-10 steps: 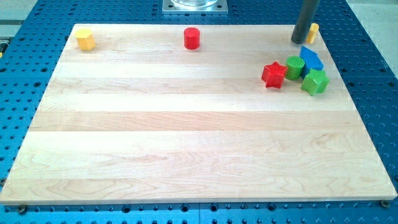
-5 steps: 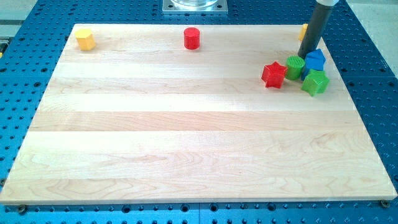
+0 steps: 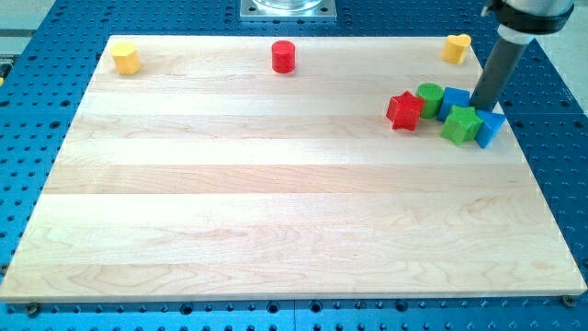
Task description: Put the triangle to the bottom right of the green star
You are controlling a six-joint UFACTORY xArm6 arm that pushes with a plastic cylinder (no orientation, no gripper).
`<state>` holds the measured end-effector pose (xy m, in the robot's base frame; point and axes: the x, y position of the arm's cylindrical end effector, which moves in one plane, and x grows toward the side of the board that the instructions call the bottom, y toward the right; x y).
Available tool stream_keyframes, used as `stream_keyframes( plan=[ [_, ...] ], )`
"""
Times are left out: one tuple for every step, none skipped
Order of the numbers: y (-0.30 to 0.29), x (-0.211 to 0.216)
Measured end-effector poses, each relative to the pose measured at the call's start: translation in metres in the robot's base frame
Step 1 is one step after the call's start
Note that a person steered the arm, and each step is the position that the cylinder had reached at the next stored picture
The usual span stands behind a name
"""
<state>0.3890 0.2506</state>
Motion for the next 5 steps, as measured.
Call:
stream_keyframes(
  plan=[
    [-0.01,0.024],
    [-0.007,0.023],
    [0.013,-0.01],
    [0.017,-0.02],
    [0.039,-0.019]
  ],
)
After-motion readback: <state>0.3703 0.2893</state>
